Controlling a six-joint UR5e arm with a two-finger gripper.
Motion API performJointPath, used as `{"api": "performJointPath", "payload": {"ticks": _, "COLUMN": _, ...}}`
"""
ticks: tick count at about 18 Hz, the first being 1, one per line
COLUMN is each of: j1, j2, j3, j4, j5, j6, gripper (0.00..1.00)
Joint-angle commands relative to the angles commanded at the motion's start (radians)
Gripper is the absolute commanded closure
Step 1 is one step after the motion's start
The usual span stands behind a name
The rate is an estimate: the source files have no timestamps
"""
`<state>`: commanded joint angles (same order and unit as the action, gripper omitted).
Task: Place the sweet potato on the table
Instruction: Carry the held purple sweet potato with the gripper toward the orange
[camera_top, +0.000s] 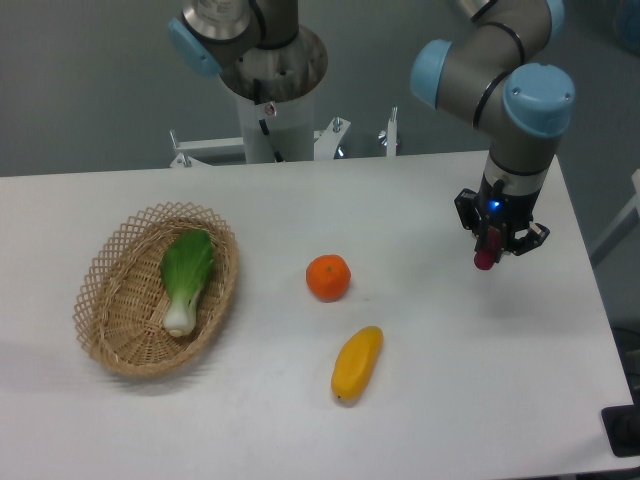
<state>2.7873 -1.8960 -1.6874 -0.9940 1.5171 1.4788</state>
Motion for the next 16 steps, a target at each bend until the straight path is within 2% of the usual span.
{"api": "performJointPath", "payload": {"ticks": 12, "j1": -0.017, "j2": -0.008, "j3": -0.023, "j4": -0.003, "j5": 0.023, "j6": -0.018, "gripper": 0.97}}
{"api": "performJointPath", "payload": {"ticks": 16, "j1": -0.072, "j2": -0.02, "j3": -0.035, "j4": 0.003, "j5": 0.023, "j6": -0.031, "gripper": 0.97}}
